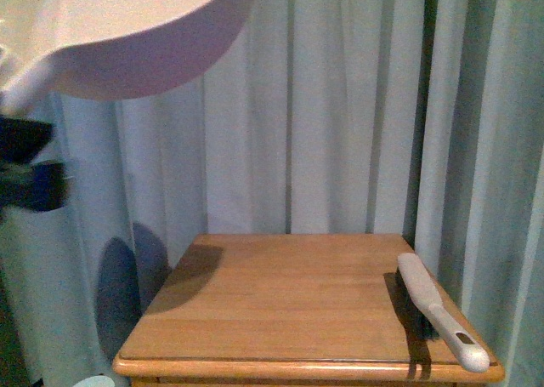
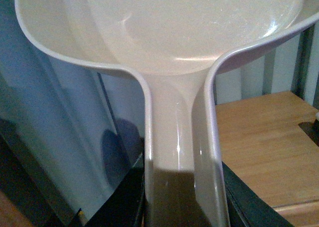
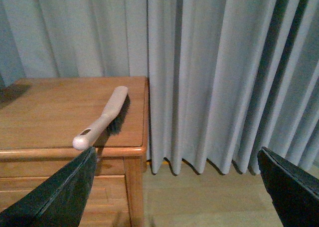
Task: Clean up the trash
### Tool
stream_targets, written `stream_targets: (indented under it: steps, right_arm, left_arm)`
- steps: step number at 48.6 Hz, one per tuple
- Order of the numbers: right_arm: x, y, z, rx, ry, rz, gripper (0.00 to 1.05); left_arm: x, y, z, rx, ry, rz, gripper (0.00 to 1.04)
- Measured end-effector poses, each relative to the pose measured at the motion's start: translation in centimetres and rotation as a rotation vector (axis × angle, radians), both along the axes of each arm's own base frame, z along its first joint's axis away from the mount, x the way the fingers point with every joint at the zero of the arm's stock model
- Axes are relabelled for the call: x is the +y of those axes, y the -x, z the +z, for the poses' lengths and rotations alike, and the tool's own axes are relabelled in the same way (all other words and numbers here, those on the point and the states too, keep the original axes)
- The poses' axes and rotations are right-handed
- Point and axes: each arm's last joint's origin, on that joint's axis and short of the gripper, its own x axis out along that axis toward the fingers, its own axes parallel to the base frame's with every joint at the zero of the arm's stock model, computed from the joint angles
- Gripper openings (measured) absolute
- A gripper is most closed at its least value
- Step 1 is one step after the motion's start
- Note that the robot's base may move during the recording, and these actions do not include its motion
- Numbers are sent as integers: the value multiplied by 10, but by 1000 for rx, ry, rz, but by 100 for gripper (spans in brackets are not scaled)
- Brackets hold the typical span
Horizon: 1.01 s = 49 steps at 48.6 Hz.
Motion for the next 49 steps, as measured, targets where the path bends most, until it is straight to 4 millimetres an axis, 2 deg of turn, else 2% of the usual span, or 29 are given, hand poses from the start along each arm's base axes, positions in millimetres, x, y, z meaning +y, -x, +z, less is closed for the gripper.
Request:
stream_targets:
  steps: [6, 13, 21, 27, 30, 34, 38, 43, 49]
  right_arm:
    - [0, 0, 0, 0, 0, 0, 97]
    - [0, 0, 0, 0, 0, 0, 97]
    - [0, 0, 0, 0, 0, 0, 97]
    - [4, -8, 2, 121, 101, -287, 97]
    - [7, -20, 12, 174, 133, -360, 97]
    - [12, -47, 35, 225, 118, -303, 97]
    - [18, -70, 50, 256, 97, -253, 97]
    - [29, -119, 69, 380, 37, -163, 97]
    - [44, -166, 70, 553, -29, -102, 97]
  left_arm:
    - [27, 35, -6, -43, -15, -11, 26]
    - [54, 63, -14, -67, -9, 5, 26]
    - [68, 88, -27, -67, 17, -11, 26]
    - [72, 101, -36, -58, 50, -11, 26]
    - [73, 102, -35, -64, 59, -8, 26]
    - [73, 102, -35, -62, 64, -9, 26]
    - [73, 102, -35, -62, 65, -10, 26]
    - [73, 102, -35, -63, 67, -9, 26]
    - [73, 102, -35, -63, 67, -9, 26]
